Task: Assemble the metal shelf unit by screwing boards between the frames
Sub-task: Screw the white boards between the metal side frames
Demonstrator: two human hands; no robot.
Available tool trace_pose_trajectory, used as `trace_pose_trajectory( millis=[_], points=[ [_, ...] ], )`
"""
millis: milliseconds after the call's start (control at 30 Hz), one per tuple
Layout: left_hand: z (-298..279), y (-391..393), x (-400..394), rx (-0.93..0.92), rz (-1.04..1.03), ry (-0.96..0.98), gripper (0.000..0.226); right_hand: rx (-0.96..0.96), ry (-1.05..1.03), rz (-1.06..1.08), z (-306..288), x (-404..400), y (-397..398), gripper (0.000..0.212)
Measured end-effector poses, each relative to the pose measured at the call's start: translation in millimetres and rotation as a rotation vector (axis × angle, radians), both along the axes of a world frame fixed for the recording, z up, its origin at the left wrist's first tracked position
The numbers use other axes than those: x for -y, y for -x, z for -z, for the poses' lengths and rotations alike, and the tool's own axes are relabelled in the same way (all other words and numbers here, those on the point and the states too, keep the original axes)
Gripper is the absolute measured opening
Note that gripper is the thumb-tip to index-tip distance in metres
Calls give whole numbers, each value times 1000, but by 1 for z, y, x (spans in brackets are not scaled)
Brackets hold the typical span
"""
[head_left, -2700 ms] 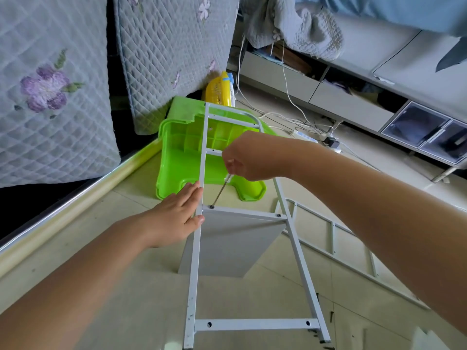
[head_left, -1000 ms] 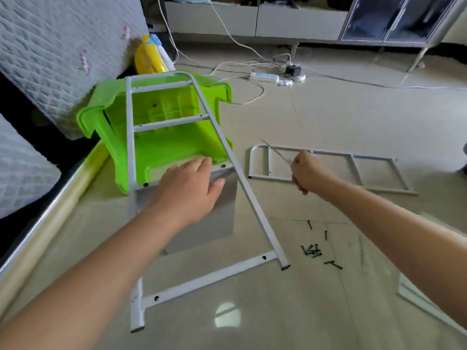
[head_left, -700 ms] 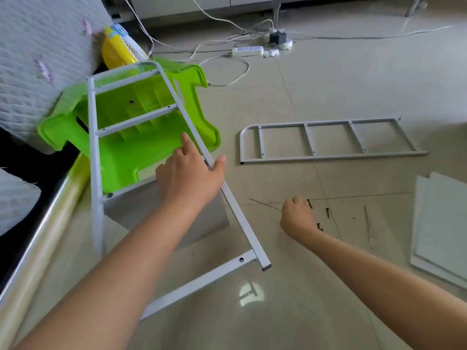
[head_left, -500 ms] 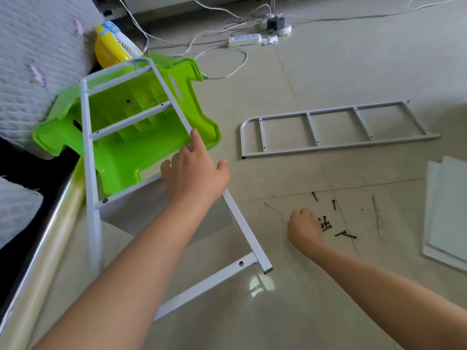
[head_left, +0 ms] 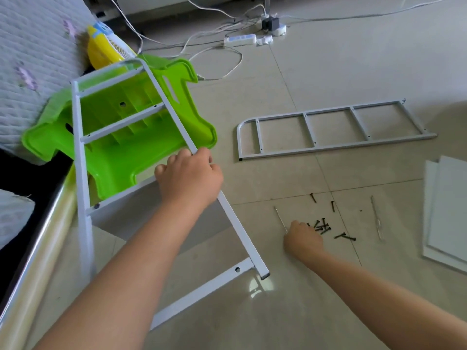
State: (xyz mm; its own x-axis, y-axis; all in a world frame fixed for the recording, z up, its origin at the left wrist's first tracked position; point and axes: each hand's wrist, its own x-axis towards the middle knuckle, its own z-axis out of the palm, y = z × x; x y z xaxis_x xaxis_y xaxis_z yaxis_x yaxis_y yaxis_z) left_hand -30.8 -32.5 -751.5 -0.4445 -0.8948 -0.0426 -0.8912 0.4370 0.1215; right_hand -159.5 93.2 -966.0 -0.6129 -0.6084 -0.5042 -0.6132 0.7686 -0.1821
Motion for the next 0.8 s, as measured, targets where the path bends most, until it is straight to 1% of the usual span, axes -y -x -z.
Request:
trace_pose_trajectory(
  millis=[100,200,267,367,433,467,500,567,600,667,733,800],
  points=[
    [-5,0,1,-30,-16,-57,20,-9,53,-86,-6,9,3,25],
    [-10,-1,1,-80,-18,-104,5,91,135,-190,-21,22,3,33],
    [-9,-2,-2,-106,-3,-109,4,168,190,-317,-29,33,-4,44],
    [-6,-5,-10,-173,-5,-74,7,219,296,-468,-37,50,-20,66],
    [-6,-13,-14,-219,-19,-39,9,284,323,-509,-38,62,-33,72],
    [-7,-17,-14,-240,-22,-26,10,325,331,-508,-38,68,-39,68],
    [-7,-23,-15,-259,-21,-19,11,358,348,-507,-38,74,-45,57],
    [-9,-34,-17,-295,-1,-15,7,339,363,-509,-37,82,-53,15],
    [-10,-39,-16,-312,12,-12,6,306,367,-529,-39,84,-56,15],
    [-13,-50,-15,-338,26,-4,10,267,352,-592,-43,86,-56,22],
    [-19,-61,-10,-373,33,-6,13,241,403,-601,-52,85,-53,25],
    [-26,-74,-3,-418,42,-16,21,209,479,-581,-63,87,-48,25]
  ],
)
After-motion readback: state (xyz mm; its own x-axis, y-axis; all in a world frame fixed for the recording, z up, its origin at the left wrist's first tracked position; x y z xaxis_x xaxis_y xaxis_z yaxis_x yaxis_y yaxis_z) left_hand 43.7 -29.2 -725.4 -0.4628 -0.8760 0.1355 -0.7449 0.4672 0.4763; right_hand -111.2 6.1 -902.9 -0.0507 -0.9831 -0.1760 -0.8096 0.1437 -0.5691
